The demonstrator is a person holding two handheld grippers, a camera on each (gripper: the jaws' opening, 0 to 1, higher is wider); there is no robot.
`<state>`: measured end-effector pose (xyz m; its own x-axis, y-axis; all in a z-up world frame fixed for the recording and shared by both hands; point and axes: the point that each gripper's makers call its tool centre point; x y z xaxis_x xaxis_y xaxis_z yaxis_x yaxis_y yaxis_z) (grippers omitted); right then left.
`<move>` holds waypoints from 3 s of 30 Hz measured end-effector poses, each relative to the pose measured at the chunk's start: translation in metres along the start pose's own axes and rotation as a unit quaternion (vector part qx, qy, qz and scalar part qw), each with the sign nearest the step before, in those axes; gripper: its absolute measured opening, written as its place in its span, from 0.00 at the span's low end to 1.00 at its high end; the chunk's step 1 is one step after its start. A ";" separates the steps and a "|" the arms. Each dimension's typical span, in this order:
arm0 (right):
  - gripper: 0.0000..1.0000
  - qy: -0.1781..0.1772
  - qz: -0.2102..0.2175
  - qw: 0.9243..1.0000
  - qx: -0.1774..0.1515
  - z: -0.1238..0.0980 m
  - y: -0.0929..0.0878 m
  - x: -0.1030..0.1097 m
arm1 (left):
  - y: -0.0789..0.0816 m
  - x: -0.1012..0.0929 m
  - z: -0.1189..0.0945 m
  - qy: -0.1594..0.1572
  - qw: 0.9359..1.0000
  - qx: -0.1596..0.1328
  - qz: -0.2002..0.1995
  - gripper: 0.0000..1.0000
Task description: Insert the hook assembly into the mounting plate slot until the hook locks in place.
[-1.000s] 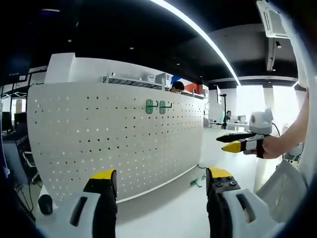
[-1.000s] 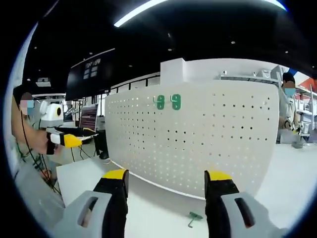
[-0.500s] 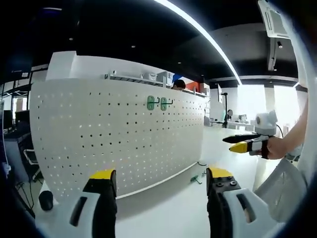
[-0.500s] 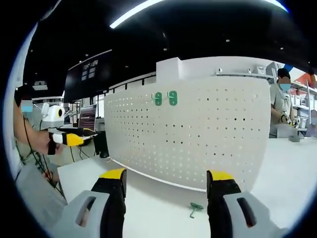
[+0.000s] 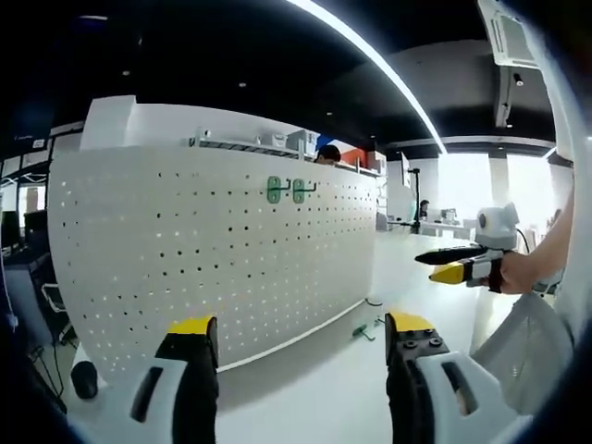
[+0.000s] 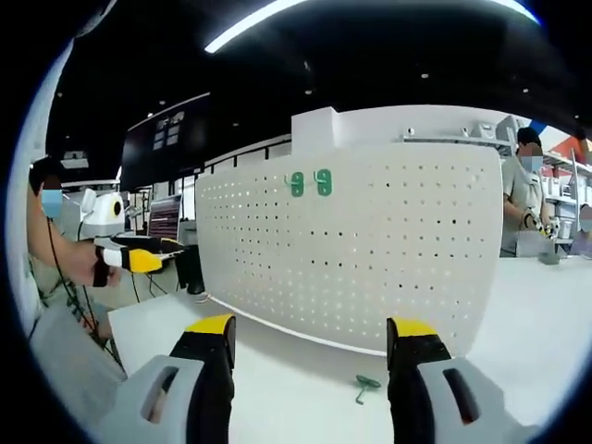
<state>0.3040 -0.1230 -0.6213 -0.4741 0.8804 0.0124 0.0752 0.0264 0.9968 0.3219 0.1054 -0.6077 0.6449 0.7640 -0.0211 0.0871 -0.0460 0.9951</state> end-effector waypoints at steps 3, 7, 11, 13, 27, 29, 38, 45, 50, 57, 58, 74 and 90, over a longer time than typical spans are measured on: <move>0.65 0.000 -0.001 1.000 -0.001 0.000 0.000 0.000 | -0.003 -0.003 0.009 -0.013 1.000 0.008 0.007 0.77; 0.65 0.000 0.001 1.000 -0.003 -0.001 0.000 0.000 | -0.003 -0.009 0.020 -0.030 0.999 0.016 0.015 0.76; 0.65 -0.004 0.002 1.000 -0.005 -0.004 0.000 -0.002 | -0.006 -0.012 0.029 -0.043 0.999 0.025 0.020 0.76; 0.65 -0.005 0.003 1.000 -0.008 -0.006 0.002 -0.002 | -0.007 -0.015 0.033 -0.053 0.998 0.030 0.026 0.76; 0.65 -0.009 -0.002 1.000 -0.019 -0.015 0.009 0.002 | -0.019 -0.041 0.073 -0.128 0.987 0.071 0.066 0.77; 0.65 -0.005 -0.007 1.000 -0.020 -0.015 0.011 0.005 | -0.023 -0.043 0.079 -0.139 0.984 0.082 0.079 0.77; 0.64 0.003 -0.017 1.000 -0.019 -0.018 0.012 0.006 | -0.037 -0.059 0.105 -0.194 0.964 0.127 0.133 0.73; 0.64 0.000 -0.022 1.000 -0.021 -0.021 0.012 0.005 | -0.050 -0.073 0.127 -0.236 0.946 0.160 0.156 0.69; 0.64 0.002 -0.017 1.000 -0.023 -0.023 0.010 0.003 | -0.066 -0.084 0.137 -0.281 0.921 0.188 0.191 0.69; 0.64 0.009 -0.027 0.999 -0.021 -0.021 0.010 0.006 | -0.077 -0.092 0.155 -0.313 0.902 0.206 0.216 0.68; 0.64 0.010 -0.028 0.999 -0.021 -0.020 0.010 0.006 | -0.079 -0.094 0.157 -0.317 0.899 0.208 0.220 0.68; 0.64 0.004 -0.033 0.999 -0.030 -0.021 0.012 0.002 | -0.118 -0.127 0.193 -0.397 0.834 0.264 0.277 0.68; 0.64 -0.010 -0.031 0.999 -0.034 -0.021 0.013 -0.005 | -0.153 -0.128 0.225 -0.420 0.787 0.319 0.320 0.64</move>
<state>0.2887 -0.1367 -0.6066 -0.4588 0.8871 -0.0509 -0.0147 0.0497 0.9987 0.3965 -0.1304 -0.7789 0.9628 -0.2304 0.1413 -0.2691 -0.7674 0.5819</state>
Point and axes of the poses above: the point that each gripper's makers call its tool centre point, and the gripper's own axes: z roughly forward along the fingers, x roughly to its left, y roughly out of its top, and after that the axes turned 1 degree about -x, right-handed
